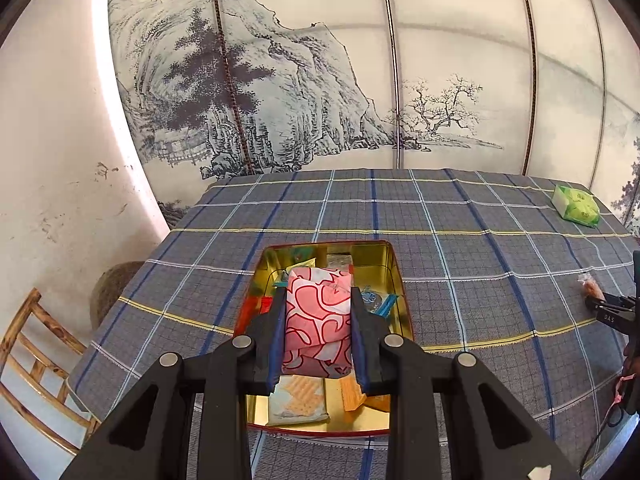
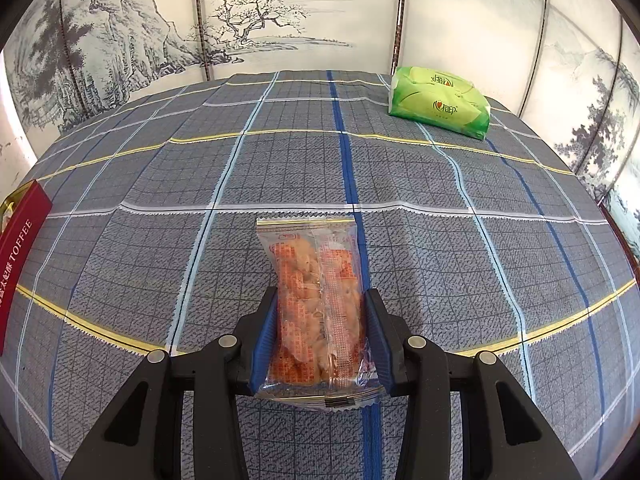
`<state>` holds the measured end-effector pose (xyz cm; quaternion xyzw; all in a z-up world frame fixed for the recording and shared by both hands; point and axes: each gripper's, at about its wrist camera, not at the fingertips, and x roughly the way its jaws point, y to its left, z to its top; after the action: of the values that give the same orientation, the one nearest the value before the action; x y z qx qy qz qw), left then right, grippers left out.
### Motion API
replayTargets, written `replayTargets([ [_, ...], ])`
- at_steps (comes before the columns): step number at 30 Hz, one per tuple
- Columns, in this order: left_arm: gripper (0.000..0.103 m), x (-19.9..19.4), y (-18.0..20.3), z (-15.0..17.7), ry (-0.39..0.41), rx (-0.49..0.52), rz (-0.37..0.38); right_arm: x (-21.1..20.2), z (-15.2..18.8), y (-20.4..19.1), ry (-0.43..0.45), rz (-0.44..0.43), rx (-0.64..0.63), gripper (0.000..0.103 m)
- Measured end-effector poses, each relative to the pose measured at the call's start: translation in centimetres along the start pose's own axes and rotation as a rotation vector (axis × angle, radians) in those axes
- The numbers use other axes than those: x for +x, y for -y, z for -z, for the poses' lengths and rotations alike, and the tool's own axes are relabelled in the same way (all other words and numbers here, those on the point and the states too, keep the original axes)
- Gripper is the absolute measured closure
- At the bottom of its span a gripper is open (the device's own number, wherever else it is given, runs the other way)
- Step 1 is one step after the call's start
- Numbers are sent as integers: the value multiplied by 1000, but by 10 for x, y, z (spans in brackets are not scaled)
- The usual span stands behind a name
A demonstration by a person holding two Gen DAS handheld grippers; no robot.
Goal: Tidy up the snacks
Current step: 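Carry the pink box into the tin and open the left gripper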
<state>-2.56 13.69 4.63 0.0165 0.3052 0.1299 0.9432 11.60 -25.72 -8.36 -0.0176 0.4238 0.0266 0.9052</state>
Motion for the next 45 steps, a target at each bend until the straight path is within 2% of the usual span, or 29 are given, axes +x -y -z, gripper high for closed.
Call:
replayTargets([
  [18, 78, 9, -15, -3, -14, -19, -34, 0, 0, -1, 0, 4, -3, 60],
  [26, 78, 39, -43, 4, -85, -77, 49, 0, -1, 1, -1, 3, -3, 61],
  [31, 78, 66, -54, 9, -161, -80, 106, 0, -1, 2, -1, -1, 0, 61],
  [37, 78, 92, -38, 11, -195, 2, 114, 0, 0, 2, -1, -3, 2, 61],
  [45, 77, 135, -12, -6, -256, -4, 208, 0, 0, 2, -1, -3, 3, 60],
])
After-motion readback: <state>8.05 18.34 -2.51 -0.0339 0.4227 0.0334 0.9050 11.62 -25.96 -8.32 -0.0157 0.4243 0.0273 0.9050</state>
